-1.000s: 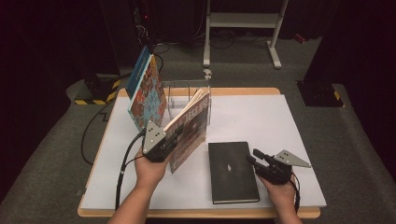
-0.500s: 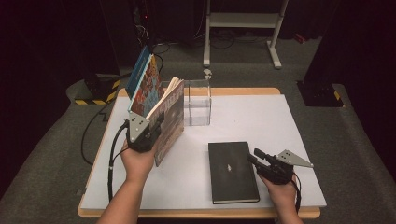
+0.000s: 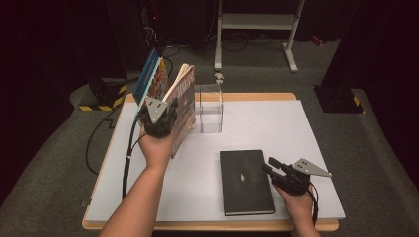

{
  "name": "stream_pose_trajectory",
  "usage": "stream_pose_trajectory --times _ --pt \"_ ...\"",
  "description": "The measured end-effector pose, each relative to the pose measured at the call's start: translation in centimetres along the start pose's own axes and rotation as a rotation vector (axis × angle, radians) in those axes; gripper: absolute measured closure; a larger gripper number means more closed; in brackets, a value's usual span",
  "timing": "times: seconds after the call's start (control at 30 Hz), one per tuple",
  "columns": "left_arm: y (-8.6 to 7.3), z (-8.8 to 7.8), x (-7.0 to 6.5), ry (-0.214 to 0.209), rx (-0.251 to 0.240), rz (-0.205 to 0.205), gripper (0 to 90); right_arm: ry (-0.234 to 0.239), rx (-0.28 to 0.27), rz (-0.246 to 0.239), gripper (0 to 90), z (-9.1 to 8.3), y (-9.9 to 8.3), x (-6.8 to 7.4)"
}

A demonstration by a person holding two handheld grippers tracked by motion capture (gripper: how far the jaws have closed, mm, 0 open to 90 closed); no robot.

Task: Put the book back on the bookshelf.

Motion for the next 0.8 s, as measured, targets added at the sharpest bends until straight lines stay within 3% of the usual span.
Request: stream_pose_trajectory --times 0.37,0.67,0.8 --pt "0.0 4.9 0.6 0.042 0.016 0.007 83.9 0.005 -0.002 0.004 58.0 0.0 -0.1 0.0" --pt "-0.6 6.9 1.5 0.092 0.008 0.012 84.0 0.010 -0.005 0.003 58.7 0.1 -0.1 0.0" --pt "-1.0 7.5 1.7 0.100 -0.001 -0.007 83.9 0.007 -0.003 -0.001 58.7 0.1 -0.1 0.0"
Point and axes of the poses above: each handheld gripper's, and its own axes: z roughly forward along the jaws, y roughly out of its top, x roughly to its left, the point moved 2 cm from there along z, roughly forward along the jaws, and after that the axes turned 8 degrees about -y, right-handed, at the moved point
